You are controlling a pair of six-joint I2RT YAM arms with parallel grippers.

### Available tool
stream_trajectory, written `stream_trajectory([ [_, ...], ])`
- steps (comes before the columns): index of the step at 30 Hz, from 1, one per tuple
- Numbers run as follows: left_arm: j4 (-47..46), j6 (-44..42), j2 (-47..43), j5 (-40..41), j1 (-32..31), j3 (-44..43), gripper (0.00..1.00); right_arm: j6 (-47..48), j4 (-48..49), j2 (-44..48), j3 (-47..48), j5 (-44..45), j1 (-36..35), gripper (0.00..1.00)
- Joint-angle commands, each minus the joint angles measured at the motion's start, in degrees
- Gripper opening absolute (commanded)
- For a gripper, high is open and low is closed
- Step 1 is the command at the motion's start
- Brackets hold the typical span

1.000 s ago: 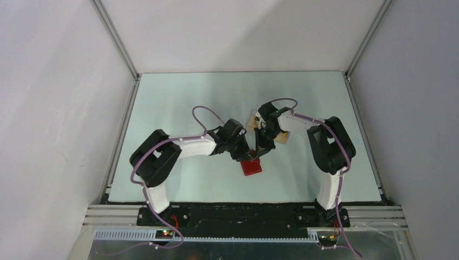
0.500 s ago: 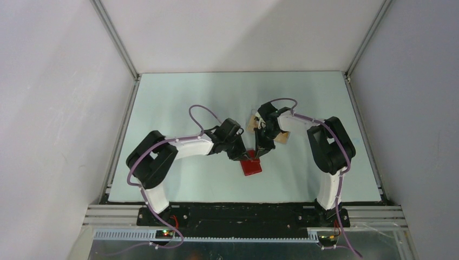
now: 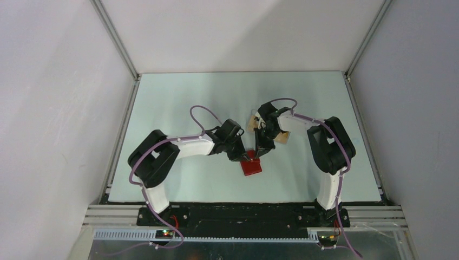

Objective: Put the credit cards into the card holder
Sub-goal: Close the card holder at the center of the board.

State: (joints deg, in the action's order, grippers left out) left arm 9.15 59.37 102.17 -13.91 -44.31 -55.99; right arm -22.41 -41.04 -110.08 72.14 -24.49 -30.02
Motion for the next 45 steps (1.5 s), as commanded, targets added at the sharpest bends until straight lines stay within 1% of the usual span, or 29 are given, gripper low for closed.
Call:
stream_trajectory([
  [1,0.39,-1.74,0.96,0.75,-0.63,-0.9,0.1,-0.22,0.47,-1.12,0.9,-0.18,-1.24,0.03],
  [7,0.37,-1.4,-0.78,0.26,-0.48,-1.58,0.18,0.35,-1.06,-2.87,0.9,1.96,-1.91,0.01],
  [11,0.39,-1.43,-0.86,-0.14,-0.27,-3.03,0.21,0.06,-1.86,-3.39,1.22,2.14,-2.18,0.01],
  [14,0.35,-1.77,0.16,-0.58,-0.31,-3.59,0.21,0.0,-2.26,-3.91,1.43,2.02,-2.24,0.01],
  [19,0.37,-2.18,1.78,-0.5,-0.54,-3.01,0.19,-0.34,-2.04,-4.64,1.45,1.14,-2.43,0.0],
  [22,0.43,-2.4,2.65,-0.28,-0.64,-2.65,0.15,-0.4,-2.07,-4.85,1.55,0.99,-2.47,0.0],
  [31,0.56,-2.9,4.68,-0.1,-1.39,-2.85,0.11,-0.59,-2.52,-5.62,1.85,0.84,-2.65,0.0],
  [35,2.57,-3.53,4.41,1.35,-2.08,-2.98,0.07,-1.12,-2.99,-5.86,1.87,1.37,-2.78,0.0],
  [38,4.42,-3.95,4.22,2.87,-2.59,-3.47,0.01,-1.57,-3.48,-6.24,1.87,1.67,-2.99,0.0],
  [45,8.44,-4.22,5.03,5.25,-3.23,-3.82,0.0,-2.33,-3.56,-6.99,1.88,1.8,-3.57,0.0],
])
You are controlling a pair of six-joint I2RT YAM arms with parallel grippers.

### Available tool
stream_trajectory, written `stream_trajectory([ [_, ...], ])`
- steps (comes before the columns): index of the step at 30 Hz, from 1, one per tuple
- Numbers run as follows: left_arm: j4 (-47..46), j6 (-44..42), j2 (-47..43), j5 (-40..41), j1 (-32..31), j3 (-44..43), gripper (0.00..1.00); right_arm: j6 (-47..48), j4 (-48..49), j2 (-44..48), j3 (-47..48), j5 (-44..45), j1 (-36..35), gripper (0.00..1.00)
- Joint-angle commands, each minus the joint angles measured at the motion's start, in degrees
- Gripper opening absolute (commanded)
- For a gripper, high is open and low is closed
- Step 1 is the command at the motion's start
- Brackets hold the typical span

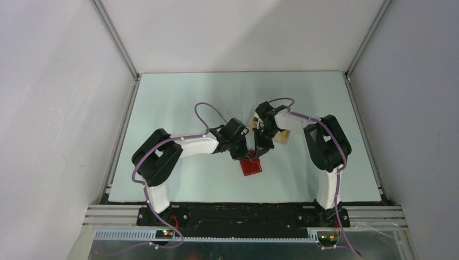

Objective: Put the credit cards into the card holder
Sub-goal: Close the card holder at the center of the board.

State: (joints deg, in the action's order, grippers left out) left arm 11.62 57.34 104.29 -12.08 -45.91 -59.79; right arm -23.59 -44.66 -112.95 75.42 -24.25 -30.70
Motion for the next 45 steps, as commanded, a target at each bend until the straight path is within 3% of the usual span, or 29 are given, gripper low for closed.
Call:
stream_trajectory([
  [1,6.27,-2.12,3.06,3.7,-1.64,0.14,0.0,-1.27,0.04,-4.21,-1.41,1.57,-2.99,0.0],
  [19,19.88,-2.35,6.22,14.74,-3.82,-3.96,0.0,-5.63,-0.91,-5.61,-1.41,7.77,-7.81,0.0],
  [27,20.65,-1.49,7.06,15.62,-4.38,-4.15,0.0,-6.85,-1.03,-5.76,-1.37,10.82,-9.68,0.0],
  [32,10.1,-1.56,2.18,11.69,-3.73,-0.3,0.02,-6.45,-0.58,-2.83,-1.45,10.34,-8.94,0.0],
  [40,-2.86,0.45,-4.2,3.05,-1.89,4.35,0.27,-5.78,0.64,3.56,-1.41,5.63,-5.09,0.0],
  [45,-9.51,3.23,-6.81,-0.08,-0.35,8.86,0.31,-5.35,0.13,5.28,-1.39,4.77,-4.28,0.0],
])
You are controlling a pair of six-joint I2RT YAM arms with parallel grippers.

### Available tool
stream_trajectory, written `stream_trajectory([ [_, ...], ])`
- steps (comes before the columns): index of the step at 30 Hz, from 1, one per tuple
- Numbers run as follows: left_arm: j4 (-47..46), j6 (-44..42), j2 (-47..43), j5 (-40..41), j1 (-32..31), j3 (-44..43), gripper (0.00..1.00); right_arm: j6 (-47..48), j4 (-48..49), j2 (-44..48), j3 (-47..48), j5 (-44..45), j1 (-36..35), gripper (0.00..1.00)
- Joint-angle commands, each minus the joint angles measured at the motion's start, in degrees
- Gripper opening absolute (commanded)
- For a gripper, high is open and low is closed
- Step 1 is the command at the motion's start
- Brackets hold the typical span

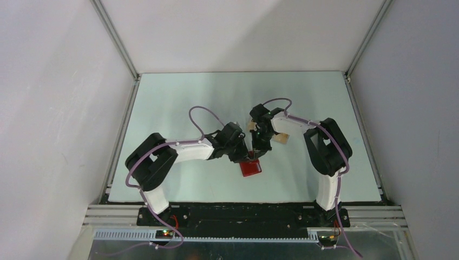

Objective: Put the credit cards into the card holder
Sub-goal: Close the card holder at the center of the board.

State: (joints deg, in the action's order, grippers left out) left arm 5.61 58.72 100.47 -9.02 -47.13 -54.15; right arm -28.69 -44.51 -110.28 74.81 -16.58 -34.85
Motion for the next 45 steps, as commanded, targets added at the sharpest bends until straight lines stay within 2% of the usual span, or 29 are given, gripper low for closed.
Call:
stream_trajectory([
  [1,-3.41,1.67,-3.43,-2.42,0.93,3.96,0.31,-0.17,-0.09,2.7,-0.8,-3.15,-0.13,0.0],
  [9,0.72,-0.77,-6.21,-0.32,0.91,4.97,0.29,0.07,-0.2,3.94,-0.42,-4.18,0.39,0.0],
  [18,0.46,-2.6,-9.41,-1.78,1.24,3.26,0.35,0.13,-0.32,4.29,-0.14,-4.56,0.25,0.0],
  [27,3.81,-3.68,-9.15,-2.8,1.72,4.57,0.31,0.47,-0.96,3.84,0.14,-4.55,-0.15,0.0],
  [35,-3.96,-0.76,-5.84,-6.66,1.48,5.26,0.28,0.47,-0.67,2.56,0.08,-4.78,-0.72,0.0],
  [45,-5.3,0.37,-3.49,-5.25,1.19,6.89,0.27,0.47,-0.22,1.39,0.12,-5.08,-1.29,0.0],
])
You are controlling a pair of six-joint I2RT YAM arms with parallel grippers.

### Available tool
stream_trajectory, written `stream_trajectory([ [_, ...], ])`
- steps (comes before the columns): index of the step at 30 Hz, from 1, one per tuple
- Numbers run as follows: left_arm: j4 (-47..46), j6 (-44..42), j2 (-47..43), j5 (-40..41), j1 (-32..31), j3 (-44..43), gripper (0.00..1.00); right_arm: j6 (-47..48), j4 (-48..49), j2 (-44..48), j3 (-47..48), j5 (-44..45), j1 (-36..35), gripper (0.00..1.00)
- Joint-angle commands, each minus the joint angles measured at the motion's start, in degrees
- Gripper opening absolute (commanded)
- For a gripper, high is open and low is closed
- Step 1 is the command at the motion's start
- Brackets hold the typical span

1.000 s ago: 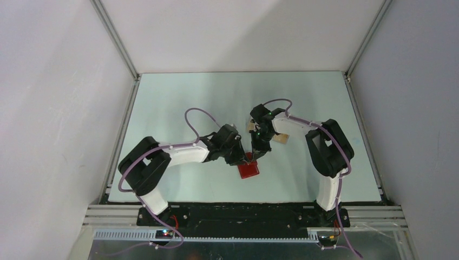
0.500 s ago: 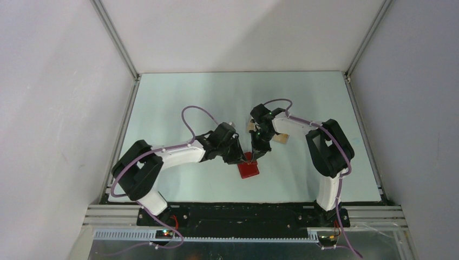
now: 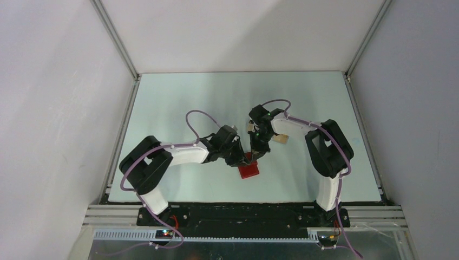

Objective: Put the credit cards into the card holder
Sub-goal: Close the card holder at the center of the board.

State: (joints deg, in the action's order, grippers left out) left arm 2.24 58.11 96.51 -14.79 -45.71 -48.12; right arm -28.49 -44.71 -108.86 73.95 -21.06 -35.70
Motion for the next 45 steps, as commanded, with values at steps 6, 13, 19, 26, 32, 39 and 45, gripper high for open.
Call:
stream_trajectory([
  [6,-1.68,1.22,2.57,1.64,-0.28,0.32,0.3,0.36,-0.03,-0.04,0.95,-0.73,-0.39,0.0],
  [13,-1.93,1.69,4.97,0.89,-0.3,-0.91,0.25,0.65,-0.2,-0.55,0.97,-0.71,-0.36,0.0],
  [19,-4.21,2.65,5.29,1.26,-0.25,-0.58,0.13,0.72,-0.11,-0.74,1.0,-1.15,-0.33,0.0],
  [26,-4.26,2.93,3.35,2.31,0.06,0.25,0.0,0.85,-0.11,-0.81,0.95,-0.98,-0.38,0.0],
  [32,-4.26,3.18,3.56,2.22,0.47,-0.33,0.03,0.89,-0.35,-1.58,0.93,0.6,-0.73,0.0],
  [39,-4.26,2.58,2.88,1.61,0.47,-1.89,0.0,0.83,-0.32,-0.24,0.95,2.08,-0.5,0.0],
  [45,-4.26,2.43,1.25,1.94,0.46,-2.05,0.0,0.92,-0.67,0.96,0.94,2.72,-0.01,0.0],
])
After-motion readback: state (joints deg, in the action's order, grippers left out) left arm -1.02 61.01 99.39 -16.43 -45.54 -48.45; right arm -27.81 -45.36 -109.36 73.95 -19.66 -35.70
